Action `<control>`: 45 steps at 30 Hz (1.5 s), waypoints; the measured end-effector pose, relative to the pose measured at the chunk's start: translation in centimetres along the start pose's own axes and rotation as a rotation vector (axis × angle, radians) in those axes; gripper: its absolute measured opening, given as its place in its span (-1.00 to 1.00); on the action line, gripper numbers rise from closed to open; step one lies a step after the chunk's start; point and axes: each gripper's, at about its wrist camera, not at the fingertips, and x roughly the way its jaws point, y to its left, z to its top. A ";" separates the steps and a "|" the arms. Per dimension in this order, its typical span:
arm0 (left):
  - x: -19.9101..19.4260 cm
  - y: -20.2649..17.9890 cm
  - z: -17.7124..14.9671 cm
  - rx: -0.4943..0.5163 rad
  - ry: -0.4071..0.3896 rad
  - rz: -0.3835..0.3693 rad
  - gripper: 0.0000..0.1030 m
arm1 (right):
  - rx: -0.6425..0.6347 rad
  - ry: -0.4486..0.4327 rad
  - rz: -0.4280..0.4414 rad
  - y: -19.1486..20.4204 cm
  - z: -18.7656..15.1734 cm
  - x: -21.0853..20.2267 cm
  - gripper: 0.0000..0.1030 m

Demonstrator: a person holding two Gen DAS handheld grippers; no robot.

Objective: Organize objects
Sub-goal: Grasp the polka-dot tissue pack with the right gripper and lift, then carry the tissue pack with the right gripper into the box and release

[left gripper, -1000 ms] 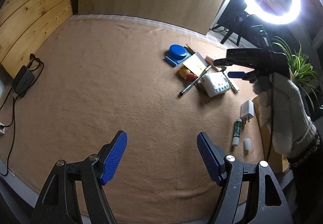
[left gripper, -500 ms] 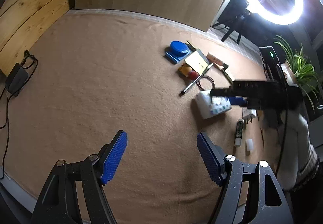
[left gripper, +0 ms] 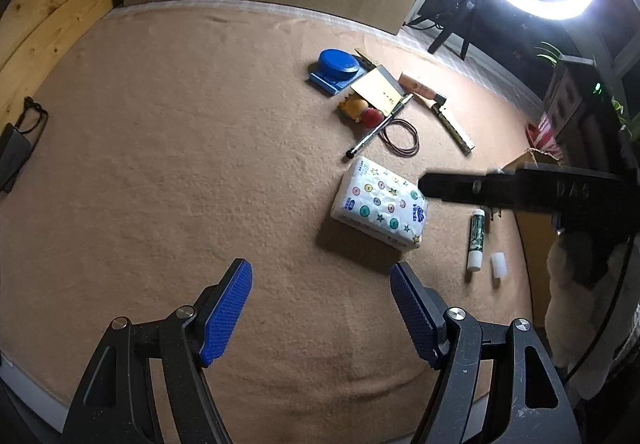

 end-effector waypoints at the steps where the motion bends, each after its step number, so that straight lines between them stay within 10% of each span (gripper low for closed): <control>1: 0.3 -0.1 0.1 -0.001 0.004 -0.009 0.46 | -0.003 -0.008 -0.009 0.3 0.4 0.1 0.03; 25: 5.6 -3.3 1.3 0.060 0.069 -0.081 0.20 | 0.003 0.142 0.023 0.6 -0.7 4.8 -0.30; 45: 1.9 -14.4 1.4 0.284 -0.020 -0.167 0.10 | 0.128 -0.131 0.004 -2.7 -5.5 -6.8 -0.32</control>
